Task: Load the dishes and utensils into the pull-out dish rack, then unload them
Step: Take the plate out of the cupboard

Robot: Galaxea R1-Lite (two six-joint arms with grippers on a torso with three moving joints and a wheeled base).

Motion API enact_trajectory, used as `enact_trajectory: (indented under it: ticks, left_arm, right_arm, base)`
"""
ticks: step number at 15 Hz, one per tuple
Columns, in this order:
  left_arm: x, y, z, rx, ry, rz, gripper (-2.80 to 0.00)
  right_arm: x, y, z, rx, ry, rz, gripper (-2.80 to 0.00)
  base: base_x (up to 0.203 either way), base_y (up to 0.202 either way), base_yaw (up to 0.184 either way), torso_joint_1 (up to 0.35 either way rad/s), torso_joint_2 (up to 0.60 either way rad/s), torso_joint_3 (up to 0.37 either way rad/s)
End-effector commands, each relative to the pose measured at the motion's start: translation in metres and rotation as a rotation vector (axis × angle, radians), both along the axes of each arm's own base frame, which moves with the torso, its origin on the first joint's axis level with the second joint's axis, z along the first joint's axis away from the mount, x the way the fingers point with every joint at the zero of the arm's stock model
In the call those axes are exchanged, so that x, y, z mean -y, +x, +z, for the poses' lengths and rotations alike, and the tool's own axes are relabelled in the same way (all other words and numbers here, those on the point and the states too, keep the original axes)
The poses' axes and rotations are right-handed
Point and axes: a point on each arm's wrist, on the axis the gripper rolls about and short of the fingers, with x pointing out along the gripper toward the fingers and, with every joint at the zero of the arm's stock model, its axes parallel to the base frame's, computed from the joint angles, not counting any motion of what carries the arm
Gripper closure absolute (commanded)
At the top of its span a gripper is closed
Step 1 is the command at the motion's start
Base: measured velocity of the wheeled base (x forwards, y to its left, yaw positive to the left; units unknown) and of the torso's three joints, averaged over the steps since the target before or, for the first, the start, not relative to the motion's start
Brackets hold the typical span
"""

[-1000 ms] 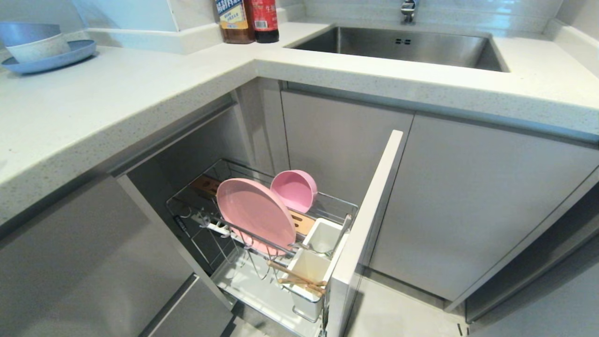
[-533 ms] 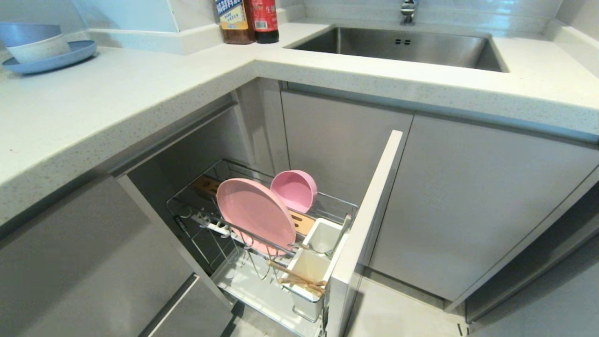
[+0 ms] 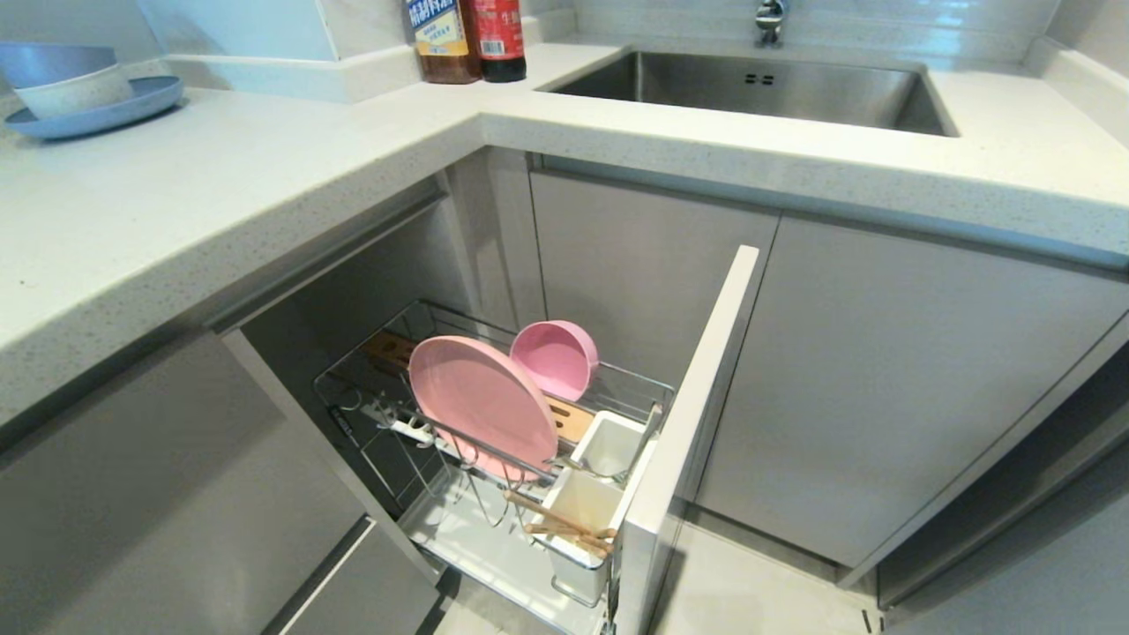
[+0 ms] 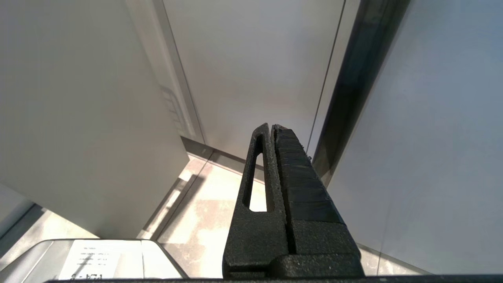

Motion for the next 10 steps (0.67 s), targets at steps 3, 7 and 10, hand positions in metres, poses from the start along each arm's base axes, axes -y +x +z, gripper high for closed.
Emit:
enact_trajectory:
  ticks: [3,7,10]
  left_arm:
    - [0.0,0.017,-0.043,-0.06,-0.067,-0.013,0.0]
    - [-0.001,0.052,-0.094,-0.059,-0.071,-0.015,0.0]
    - [0.0,0.056,-0.107,-0.097,-0.087,-0.04,0.0]
  right_arm:
    - [0.0,0.0,0.0,-0.002,0.0,0.001,0.0]
    - [0.0,0.0,0.0,-0.001,0.0,0.0,0.0]
    - [0.0,0.0,0.0,-0.002,0.0,0.001,0.0]
  base:
    - [0.0,0.0,0.0,0.0,0.0,0.0]
    - [0.0,0.0,0.0,0.0,0.0,0.0]
    - [0.0,0.0,0.0,0.0,0.0,0.0]
